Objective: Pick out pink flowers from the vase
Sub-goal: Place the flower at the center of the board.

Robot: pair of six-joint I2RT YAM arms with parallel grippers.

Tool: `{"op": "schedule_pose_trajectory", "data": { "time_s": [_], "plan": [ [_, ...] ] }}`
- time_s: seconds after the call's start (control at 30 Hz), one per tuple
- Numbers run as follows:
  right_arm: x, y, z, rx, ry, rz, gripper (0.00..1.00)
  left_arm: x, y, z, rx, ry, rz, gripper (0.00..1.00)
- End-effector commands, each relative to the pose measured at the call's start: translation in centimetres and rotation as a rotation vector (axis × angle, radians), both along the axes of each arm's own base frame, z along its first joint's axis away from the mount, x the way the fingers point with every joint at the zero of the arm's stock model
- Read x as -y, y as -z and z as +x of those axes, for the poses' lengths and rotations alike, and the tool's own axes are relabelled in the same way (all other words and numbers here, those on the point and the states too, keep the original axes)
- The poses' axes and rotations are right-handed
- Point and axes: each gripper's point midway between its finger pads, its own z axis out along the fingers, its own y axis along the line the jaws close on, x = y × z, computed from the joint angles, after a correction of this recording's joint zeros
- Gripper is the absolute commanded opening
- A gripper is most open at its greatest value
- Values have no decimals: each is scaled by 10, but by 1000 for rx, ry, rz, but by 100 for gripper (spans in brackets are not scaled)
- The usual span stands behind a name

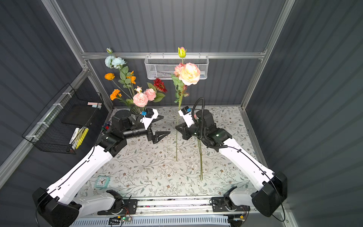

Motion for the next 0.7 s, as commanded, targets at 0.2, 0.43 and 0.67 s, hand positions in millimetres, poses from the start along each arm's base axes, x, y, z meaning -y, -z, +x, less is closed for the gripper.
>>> {"op": "schedule_pose_trajectory", "data": {
  "time_s": [0.2,0.43,0.67],
  "plan": [
    [97,95,-2,-436,279,-194,0,-22,41,0,-40,-128,102,99],
    [133,162,-4,-633,387,-363,0,-30,43,-5,-27,-159,100,99],
    [157,203,-18,-779,422,-490,0,-29,50,-2,-40,-166,109,99]
  ]
}}
